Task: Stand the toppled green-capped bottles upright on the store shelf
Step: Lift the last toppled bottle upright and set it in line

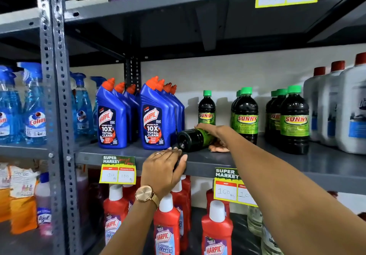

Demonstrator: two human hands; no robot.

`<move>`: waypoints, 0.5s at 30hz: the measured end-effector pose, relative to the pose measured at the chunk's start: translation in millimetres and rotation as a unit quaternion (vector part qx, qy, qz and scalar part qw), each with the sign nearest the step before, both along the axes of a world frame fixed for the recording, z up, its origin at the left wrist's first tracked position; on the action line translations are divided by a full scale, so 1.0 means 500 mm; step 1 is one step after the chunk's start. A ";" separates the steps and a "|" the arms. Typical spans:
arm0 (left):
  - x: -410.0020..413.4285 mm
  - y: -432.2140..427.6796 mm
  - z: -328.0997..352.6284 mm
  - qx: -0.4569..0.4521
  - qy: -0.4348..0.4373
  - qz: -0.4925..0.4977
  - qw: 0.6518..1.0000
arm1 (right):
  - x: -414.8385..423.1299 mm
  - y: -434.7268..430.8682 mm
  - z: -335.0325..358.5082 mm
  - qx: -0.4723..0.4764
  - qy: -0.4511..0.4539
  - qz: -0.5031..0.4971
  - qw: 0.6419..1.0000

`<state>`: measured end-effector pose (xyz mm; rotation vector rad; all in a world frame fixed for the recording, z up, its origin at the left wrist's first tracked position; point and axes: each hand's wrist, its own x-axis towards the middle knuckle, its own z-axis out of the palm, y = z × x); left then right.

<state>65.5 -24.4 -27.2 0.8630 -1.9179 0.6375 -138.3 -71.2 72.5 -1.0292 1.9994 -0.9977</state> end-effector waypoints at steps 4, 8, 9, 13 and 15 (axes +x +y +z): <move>-0.010 0.001 -0.003 -0.004 0.034 0.000 0.999 | -0.027 0.004 -0.037 -0.107 -0.090 -0.021 0.990; -0.016 0.005 -0.006 0.008 0.061 -0.002 0.998 | -0.026 0.027 -0.050 -0.220 -0.177 -0.015 0.959; -0.016 0.007 -0.006 0.012 0.063 -0.002 0.998 | -0.022 0.035 -0.047 -0.235 -0.193 -0.016 0.953; -0.014 0.010 -0.008 0.018 0.059 -0.002 0.998 | -0.004 0.062 -0.040 -0.302 -0.204 -0.022 0.931; -0.014 0.011 -0.007 0.023 0.058 0.000 0.998 | 0.004 0.067 -0.038 -0.346 -0.125 -0.054 0.928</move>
